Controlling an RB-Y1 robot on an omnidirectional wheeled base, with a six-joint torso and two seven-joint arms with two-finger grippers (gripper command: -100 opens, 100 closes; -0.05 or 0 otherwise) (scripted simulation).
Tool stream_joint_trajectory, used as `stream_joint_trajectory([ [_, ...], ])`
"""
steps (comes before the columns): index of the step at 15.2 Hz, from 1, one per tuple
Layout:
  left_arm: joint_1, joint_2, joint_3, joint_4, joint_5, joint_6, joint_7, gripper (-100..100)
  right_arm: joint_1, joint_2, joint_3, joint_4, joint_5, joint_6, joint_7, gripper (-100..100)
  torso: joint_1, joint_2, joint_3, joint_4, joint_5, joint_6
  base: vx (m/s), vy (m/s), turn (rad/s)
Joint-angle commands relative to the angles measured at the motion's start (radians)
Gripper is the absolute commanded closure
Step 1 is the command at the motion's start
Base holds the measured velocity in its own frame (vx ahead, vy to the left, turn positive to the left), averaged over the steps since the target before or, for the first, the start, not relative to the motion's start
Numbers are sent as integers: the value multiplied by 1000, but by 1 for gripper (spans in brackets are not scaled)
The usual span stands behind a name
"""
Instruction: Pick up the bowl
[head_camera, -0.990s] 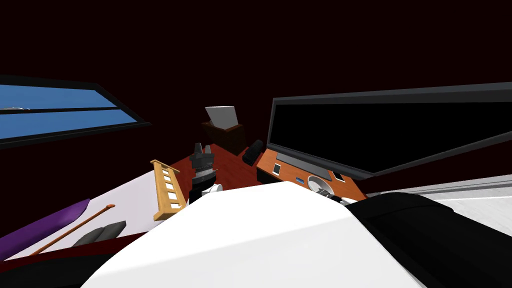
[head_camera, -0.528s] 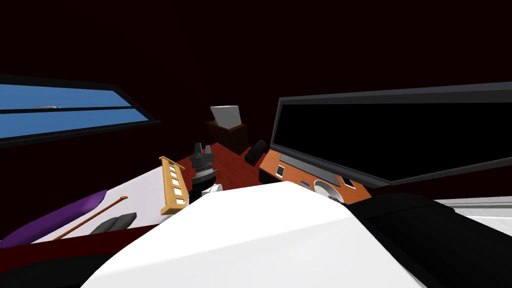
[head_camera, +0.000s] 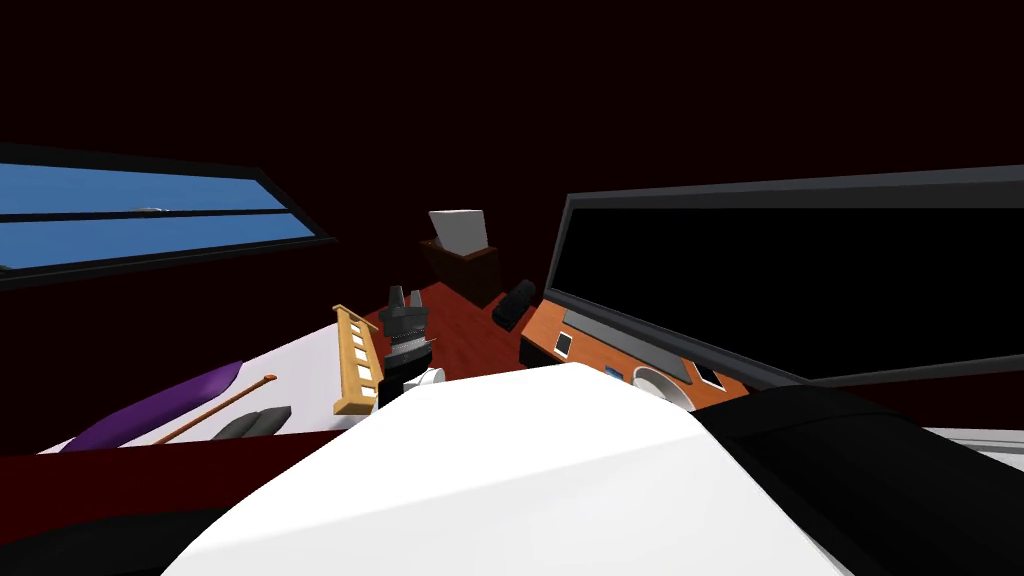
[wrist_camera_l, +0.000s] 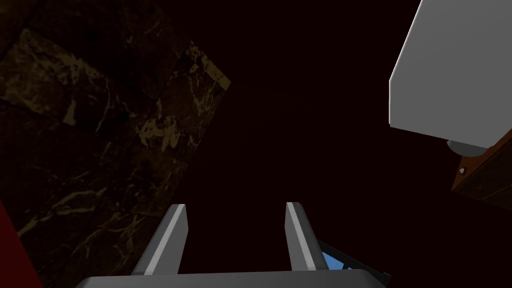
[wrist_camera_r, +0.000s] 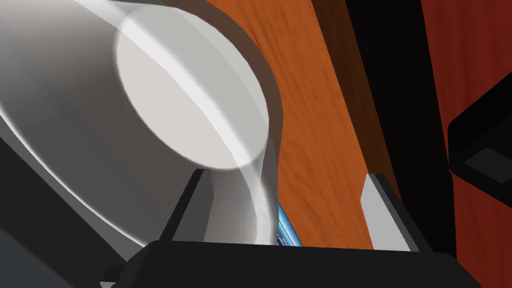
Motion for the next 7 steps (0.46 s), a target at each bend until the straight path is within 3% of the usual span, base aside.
stream_joint_trajectory([
  [1,0,0,0,0,0,0,0,0,0,0,0,0,0,0,0,100,0,0,0,0,0,0,0,0,0],
  [4,0,0,0,0,0,0,0,0,-3,-3,-4,-1,-3,-2,-4,100,1,-2,-2,-2,-4,-1,-2,-2,3],
  [6,0,0,0,0,0,0,0,0,24,-43,-9,-14,-3,-33,-6,100,1,-3,-3,-3,-3,1,30,33,-154],
  [7,0,0,0,0,0,0,0,0,16,-28,-5,-18,-3,-13,-8,100,3,-3,-3,-4,-3,2,18,27,-95],
])
